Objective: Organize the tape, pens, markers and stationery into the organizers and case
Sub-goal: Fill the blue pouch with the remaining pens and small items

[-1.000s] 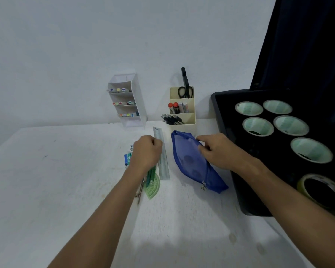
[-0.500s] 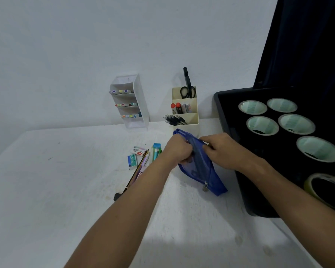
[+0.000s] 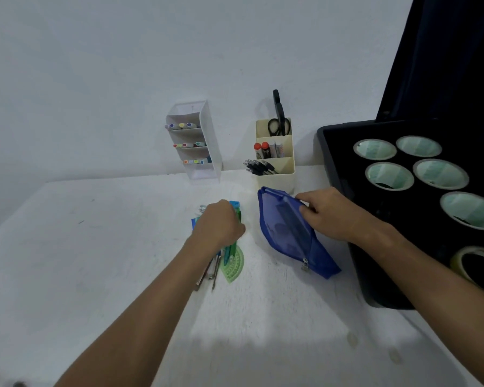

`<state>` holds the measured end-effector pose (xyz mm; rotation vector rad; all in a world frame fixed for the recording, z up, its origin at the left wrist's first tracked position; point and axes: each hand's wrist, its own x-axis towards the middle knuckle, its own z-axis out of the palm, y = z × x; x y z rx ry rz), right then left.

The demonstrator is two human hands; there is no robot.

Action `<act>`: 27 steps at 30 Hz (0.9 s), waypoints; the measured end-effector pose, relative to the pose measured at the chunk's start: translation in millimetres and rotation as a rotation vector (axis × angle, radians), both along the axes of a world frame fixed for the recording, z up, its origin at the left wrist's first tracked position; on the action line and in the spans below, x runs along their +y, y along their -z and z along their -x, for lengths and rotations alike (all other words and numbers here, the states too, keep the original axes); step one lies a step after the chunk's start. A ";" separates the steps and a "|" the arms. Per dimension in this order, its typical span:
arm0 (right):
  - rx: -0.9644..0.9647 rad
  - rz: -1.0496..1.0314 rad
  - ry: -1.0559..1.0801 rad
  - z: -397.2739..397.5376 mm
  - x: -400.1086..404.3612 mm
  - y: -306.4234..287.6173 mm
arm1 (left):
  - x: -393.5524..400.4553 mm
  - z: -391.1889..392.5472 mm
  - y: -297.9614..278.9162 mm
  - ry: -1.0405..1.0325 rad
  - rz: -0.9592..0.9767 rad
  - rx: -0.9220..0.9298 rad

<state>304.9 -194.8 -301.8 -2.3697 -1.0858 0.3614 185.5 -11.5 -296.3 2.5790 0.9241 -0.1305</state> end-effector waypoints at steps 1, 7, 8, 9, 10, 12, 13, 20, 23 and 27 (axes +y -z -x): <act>0.001 0.000 0.003 0.1 0.0 0.1 | -2.9 5.8 4.4 -0.003 -0.030 0.060; -0.013 -0.019 0.026 3.9 3.5 0.4 | -29.7 42.9 29.7 -0.046 -0.180 0.134; -0.019 -0.021 0.031 4.3 3.6 0.5 | -34.4 46.2 33.2 -0.054 -0.196 0.120; -0.025 -0.021 0.033 5.0 4.0 0.6 | -38.4 48.6 35.7 -0.068 -0.208 0.105; -0.030 -0.018 0.034 5.5 4.1 0.9 | -41.4 49.6 38.2 -0.083 -0.213 0.089; -0.035 -0.017 0.038 5.8 3.3 0.8 | -45.3 48.6 42.2 -0.102 -0.228 0.062; -0.035 -0.016 0.040 6.0 3.1 0.6 | -46.0 47.4 44.0 -0.107 -0.239 0.053; -0.039 -0.004 0.054 8.9 5.1 0.4 | -41.0 52.0 46.2 -0.206 -0.082 -0.020; -0.043 -0.002 0.051 8.9 4.5 -0.7 | -42.3 50.5 46.6 -0.227 -0.011 -0.002; -0.049 0.002 0.051 7.6 3.8 0.6 | -48.6 51.4 52.2 -0.220 -0.029 -0.018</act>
